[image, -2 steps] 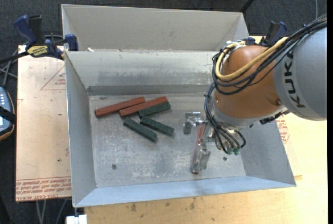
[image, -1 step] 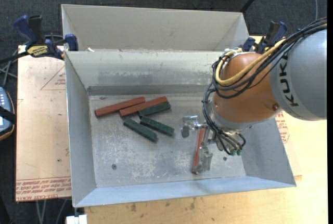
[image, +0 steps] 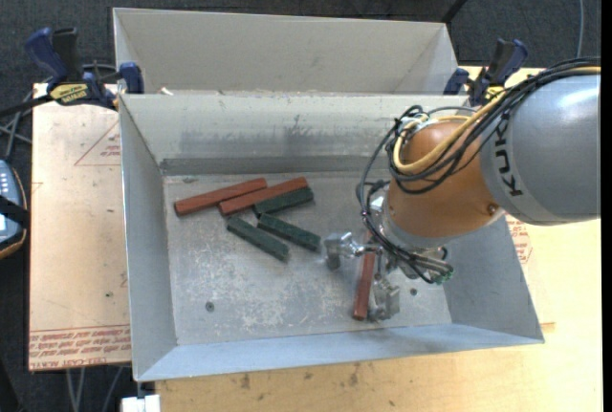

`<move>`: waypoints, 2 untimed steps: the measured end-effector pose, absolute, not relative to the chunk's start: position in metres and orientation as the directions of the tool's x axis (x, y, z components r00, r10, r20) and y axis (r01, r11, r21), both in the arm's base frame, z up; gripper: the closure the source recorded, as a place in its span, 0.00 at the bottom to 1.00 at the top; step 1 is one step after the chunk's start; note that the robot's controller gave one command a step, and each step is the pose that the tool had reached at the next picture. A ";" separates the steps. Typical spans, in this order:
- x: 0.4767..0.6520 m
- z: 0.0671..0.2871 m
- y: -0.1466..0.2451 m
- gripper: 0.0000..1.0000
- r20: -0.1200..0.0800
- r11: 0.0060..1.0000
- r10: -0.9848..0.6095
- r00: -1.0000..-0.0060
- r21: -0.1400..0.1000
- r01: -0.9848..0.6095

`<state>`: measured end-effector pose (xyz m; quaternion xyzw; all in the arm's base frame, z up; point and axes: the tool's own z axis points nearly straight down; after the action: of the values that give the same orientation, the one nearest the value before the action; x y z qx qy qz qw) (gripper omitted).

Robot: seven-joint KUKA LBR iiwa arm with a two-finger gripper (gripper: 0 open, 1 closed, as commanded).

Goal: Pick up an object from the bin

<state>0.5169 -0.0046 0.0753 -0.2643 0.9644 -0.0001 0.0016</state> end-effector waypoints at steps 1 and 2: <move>0.520 0.086 -0.006 0.00 0.002 0.796 -0.605 -0.796 0.003 -0.605; 0.521 0.100 -0.006 0.00 -0.004 0.664 -0.748 -0.664 -0.001 -0.748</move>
Offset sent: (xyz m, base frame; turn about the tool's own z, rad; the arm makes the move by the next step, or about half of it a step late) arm 0.0000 0.0000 0.0000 0.0000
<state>0.5210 -0.0057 0.1004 -0.4102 0.9120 0.0001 0.0020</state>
